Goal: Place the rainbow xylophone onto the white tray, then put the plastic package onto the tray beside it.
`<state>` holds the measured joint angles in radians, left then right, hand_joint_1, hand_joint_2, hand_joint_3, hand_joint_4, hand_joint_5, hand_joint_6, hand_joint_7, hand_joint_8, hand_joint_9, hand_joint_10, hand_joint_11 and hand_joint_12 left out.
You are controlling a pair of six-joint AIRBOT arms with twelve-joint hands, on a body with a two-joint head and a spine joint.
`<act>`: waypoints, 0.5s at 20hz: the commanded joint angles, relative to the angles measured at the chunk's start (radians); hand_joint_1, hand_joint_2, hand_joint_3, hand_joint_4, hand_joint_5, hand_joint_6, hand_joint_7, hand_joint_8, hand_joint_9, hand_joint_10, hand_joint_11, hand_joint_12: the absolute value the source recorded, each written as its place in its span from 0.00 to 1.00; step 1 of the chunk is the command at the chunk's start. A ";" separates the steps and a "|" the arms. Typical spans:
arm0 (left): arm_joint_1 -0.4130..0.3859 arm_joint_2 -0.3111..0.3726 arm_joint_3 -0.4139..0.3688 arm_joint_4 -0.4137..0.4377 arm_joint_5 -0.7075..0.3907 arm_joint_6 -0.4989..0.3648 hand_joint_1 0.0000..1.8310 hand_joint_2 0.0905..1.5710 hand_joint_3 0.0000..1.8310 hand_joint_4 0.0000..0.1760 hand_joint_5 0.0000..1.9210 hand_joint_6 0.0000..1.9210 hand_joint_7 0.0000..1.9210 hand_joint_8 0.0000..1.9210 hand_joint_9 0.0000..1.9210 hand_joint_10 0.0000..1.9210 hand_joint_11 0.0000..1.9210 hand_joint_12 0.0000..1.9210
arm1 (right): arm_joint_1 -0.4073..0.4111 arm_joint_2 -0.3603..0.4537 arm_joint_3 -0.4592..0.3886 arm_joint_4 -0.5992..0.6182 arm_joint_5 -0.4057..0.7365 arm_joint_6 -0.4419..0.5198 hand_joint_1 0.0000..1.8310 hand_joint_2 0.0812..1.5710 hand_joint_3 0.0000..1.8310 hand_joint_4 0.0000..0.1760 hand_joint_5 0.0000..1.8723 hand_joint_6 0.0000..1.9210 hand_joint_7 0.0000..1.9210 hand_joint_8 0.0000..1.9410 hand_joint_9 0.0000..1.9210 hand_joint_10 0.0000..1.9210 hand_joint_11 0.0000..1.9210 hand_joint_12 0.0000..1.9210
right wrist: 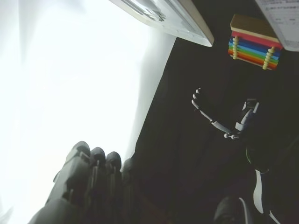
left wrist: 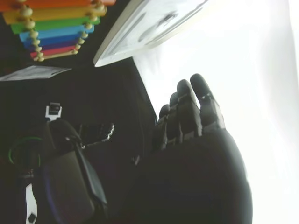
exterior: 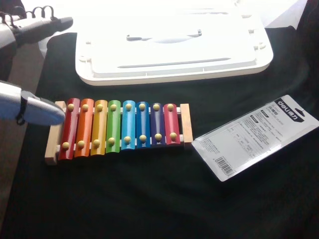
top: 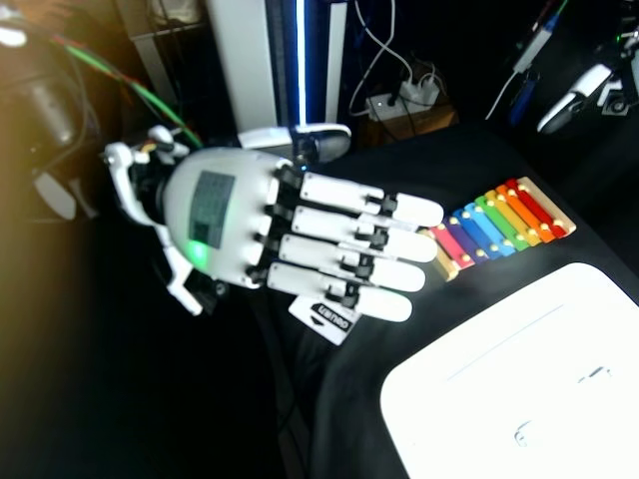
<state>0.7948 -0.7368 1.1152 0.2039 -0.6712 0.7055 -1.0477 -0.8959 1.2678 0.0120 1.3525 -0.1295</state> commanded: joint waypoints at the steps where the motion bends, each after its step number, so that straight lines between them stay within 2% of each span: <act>1: -0.024 -0.010 0.005 0.008 -0.050 -0.020 0.38 0.42 0.00 0.00 0.00 0.00 0.01 0.00 0.03 0.00 0.00 0.23 | 0.006 -0.004 0.003 0.042 0.113 0.012 0.33 0.50 0.01 0.00 0.12 0.00 0.07 0.00 0.02 0.00 0.00 0.00; 2: -0.052 -0.025 0.017 0.066 -0.012 -0.057 0.39 0.42 0.00 0.00 0.00 0.00 0.00 0.00 0.02 0.00 0.00 0.20 | 0.006 -0.005 0.003 0.042 0.113 0.012 0.33 0.50 0.01 0.00 0.12 0.00 0.07 0.00 0.02 0.00 0.00 0.00; 3: -0.080 -0.043 0.033 0.138 0.028 -0.108 0.41 0.41 0.00 0.00 0.00 0.00 0.00 0.00 0.00 0.00 0.00 0.13 | 0.006 -0.006 0.003 0.040 0.113 0.012 0.34 0.49 0.00 0.00 0.12 0.00 0.07 0.00 0.02 0.00 0.00 0.00; 4: -0.098 -0.055 0.045 0.195 0.048 -0.162 0.43 0.40 0.00 0.00 0.00 0.00 0.00 0.00 0.00 0.00 0.00 0.11 | 0.006 -0.008 0.004 0.038 0.113 0.012 0.34 0.49 0.00 0.00 0.12 0.00 0.07 0.00 0.02 0.00 0.00 0.00; 6: -0.124 -0.071 0.057 0.290 0.081 -0.236 0.40 0.40 0.00 0.00 0.00 0.00 0.00 0.00 0.00 0.00 0.00 0.11 | 0.006 -0.010 0.005 0.036 0.113 0.012 0.35 0.49 0.00 0.00 0.12 0.00 0.07 0.00 0.03 0.00 0.00 0.00; 7: -0.132 -0.075 0.057 0.328 0.093 -0.257 0.38 0.39 0.00 0.00 0.00 0.00 0.00 0.00 0.01 0.00 0.00 0.13 | 0.006 -0.010 0.005 0.036 0.113 0.012 0.35 0.49 0.00 0.00 0.12 0.00 0.07 0.00 0.03 0.00 0.00 0.00; 10: -0.139 -0.078 0.059 0.417 0.106 -0.336 0.40 0.38 0.00 0.00 0.00 0.00 0.00 0.00 0.00 0.00 0.00 0.07 | 0.006 -0.011 0.005 0.035 0.113 0.012 0.34 0.50 0.01 0.00 0.12 0.00 0.06 0.00 0.02 0.00 0.00 0.00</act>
<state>0.6678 -0.8089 1.1717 0.6548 -0.4931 0.3676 -1.0477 -0.9066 1.2697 0.0074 1.3521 -0.1287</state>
